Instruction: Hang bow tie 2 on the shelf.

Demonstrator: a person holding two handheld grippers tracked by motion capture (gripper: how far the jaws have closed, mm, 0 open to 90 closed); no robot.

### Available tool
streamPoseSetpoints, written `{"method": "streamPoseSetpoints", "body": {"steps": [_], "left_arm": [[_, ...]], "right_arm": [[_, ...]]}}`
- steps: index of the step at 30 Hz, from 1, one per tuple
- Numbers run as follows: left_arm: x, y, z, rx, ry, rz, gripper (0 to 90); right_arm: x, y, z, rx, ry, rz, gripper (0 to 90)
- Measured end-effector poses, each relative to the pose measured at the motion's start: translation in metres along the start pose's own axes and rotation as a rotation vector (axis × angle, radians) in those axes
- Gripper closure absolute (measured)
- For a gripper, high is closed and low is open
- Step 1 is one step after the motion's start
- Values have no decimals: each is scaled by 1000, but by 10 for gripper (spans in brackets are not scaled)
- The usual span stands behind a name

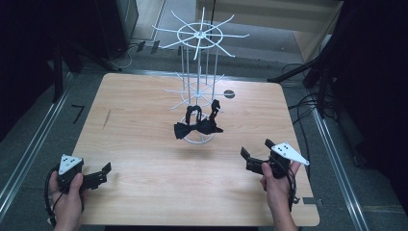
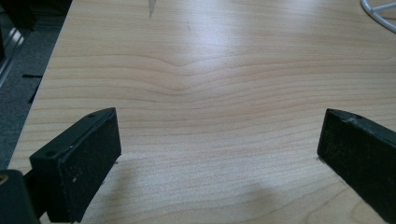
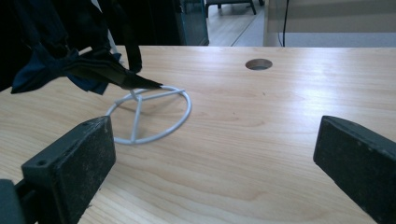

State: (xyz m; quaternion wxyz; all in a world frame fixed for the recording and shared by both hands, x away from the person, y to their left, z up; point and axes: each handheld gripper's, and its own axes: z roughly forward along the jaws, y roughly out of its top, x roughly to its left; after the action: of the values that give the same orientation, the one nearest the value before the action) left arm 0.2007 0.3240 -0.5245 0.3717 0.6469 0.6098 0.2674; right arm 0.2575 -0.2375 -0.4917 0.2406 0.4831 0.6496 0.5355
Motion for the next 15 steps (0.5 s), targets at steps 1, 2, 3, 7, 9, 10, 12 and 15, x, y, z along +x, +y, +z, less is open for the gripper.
{"method": "streamPoseSetpoints", "body": {"steps": [1, 2, 3, 7, 9, 10, 12, 15], "left_arm": [[0, 0, 0, -2, 0, 0, 0], [0, 0, 0, -3, 0, -1, 0], [0, 0, 0, -1, -1, -1, 0], [0, 0, 0, -1, -1, -1, 0], [0, 0, 0, -1, -1, -2, 0], [0, 0, 0, 0, -1, -2, 0], [0, 0, 0, 0, -1, -2, 0], [0, 0, 0, -1, 0, -2, 0]], "right_arm": [[-2, -1, -1, 1, -4, -4, 0], [-3, -2, -3, 0, -6, -9, 0], [-5, -3, -5, 3, -9, -4, 0], [-12, -9, -11, 7, -22, -4, 0], [-15, -11, -14, 9, -29, -5, 0], [-17, -12, -16, 11, -29, -4, 0], [-20, -15, -19, 14, -36, -3, 0], [-25, -18, -23, 16, -41, 3, 0]]}}
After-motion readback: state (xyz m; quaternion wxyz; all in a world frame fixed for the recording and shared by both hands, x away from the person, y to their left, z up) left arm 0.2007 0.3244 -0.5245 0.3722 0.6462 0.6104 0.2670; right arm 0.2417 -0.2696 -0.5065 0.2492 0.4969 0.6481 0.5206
